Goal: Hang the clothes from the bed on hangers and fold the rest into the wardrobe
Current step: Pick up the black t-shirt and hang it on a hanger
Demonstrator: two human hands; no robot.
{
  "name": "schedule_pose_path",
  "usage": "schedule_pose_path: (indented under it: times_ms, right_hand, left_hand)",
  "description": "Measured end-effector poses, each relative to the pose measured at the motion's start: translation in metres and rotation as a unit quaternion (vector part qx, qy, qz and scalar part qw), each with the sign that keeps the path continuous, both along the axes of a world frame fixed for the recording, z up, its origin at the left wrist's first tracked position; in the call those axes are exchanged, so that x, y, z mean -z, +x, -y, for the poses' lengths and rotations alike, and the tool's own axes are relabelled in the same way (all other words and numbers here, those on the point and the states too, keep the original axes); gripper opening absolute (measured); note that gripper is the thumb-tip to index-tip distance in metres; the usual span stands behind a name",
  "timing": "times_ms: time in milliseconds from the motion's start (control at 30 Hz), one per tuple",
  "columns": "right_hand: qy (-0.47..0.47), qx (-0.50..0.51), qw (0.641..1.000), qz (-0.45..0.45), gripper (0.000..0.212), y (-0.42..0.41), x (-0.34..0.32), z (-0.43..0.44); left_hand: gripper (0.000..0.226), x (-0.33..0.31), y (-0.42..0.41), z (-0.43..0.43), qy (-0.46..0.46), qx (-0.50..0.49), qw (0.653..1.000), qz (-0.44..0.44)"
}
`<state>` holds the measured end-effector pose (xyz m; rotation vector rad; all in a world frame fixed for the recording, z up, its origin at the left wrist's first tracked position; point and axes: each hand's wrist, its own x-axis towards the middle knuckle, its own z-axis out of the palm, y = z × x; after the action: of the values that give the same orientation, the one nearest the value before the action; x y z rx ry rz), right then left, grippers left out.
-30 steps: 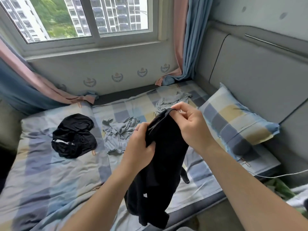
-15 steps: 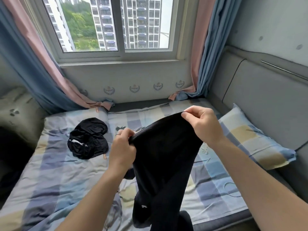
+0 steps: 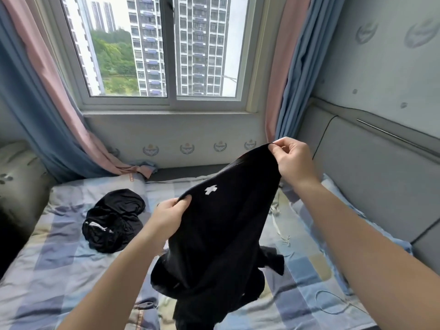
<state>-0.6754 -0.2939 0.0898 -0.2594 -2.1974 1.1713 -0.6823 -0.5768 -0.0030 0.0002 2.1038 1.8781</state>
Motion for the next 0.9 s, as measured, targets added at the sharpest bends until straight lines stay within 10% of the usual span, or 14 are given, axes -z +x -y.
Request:
schedule_pose_path:
  times_ms: [600, 900]
  right_hand:
    - [-0.069, -0.258, 0.939, 0.214, 0.032, 0.075, 0.120, 0.096]
    - [0.020, -0.119, 0.968, 0.218, 0.022, 0.066, 0.164, 0.103]
  left_hand:
    - [0.014, -0.013, 0.014, -0.022, 0.232, -0.020, 0.972, 0.038]
    - [0.018, -0.017, 0.021, -0.017, 0.261, -0.042, 0.964, 0.010]
